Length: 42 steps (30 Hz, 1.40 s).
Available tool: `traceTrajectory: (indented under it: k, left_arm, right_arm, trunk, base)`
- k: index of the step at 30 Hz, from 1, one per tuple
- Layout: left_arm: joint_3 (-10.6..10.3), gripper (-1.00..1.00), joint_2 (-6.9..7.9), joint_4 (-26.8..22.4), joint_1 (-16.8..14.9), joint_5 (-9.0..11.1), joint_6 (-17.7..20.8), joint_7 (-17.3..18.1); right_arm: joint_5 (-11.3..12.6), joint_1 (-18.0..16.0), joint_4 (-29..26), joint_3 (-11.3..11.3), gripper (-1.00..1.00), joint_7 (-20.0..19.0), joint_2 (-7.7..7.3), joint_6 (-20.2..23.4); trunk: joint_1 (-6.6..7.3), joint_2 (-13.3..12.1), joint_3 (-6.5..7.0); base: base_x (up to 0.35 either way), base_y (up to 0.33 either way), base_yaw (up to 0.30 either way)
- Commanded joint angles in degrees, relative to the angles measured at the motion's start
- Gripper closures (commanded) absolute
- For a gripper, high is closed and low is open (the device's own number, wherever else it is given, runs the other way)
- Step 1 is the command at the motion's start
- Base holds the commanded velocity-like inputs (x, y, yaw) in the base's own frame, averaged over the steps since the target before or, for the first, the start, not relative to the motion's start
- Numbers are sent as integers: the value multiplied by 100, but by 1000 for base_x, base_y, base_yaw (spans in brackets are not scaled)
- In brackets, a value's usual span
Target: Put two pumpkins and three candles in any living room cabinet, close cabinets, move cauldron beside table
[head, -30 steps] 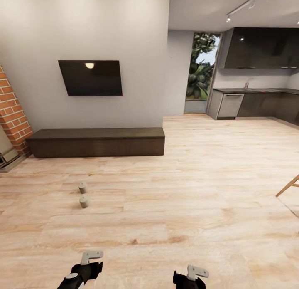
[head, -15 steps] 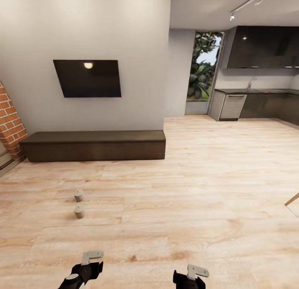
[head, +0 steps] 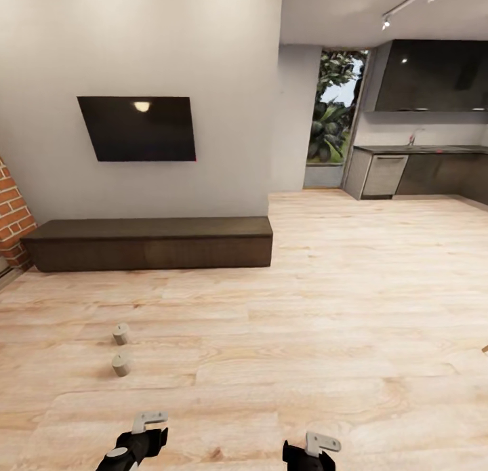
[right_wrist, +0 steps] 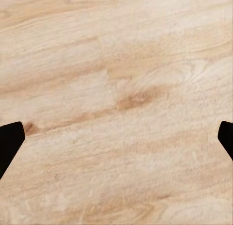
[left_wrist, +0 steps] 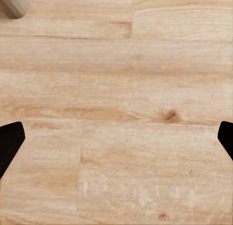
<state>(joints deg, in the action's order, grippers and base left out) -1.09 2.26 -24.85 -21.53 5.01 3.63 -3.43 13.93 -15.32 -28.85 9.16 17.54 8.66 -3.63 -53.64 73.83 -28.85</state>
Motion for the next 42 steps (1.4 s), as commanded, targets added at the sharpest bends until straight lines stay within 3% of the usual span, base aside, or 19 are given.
traceTrajectory:
  k: [1, 42]
  left_arm:
    - [-13, -100, 0, -12, 0, 53, 33, -17]
    - [-14, -100, -10, 23, 0, 36, 32, -17]
  right_arm:
    - [62, -5, 4, 42, -100, 40, -4, -31]
    - [60, -4, 40, 42, -100, 39, -4, -235]
  trunk:
    - [-3, 3, -6]
    - [-3, 3, -6]
  base:
    - [330, 89, 0]
    - [330, 107, 0]
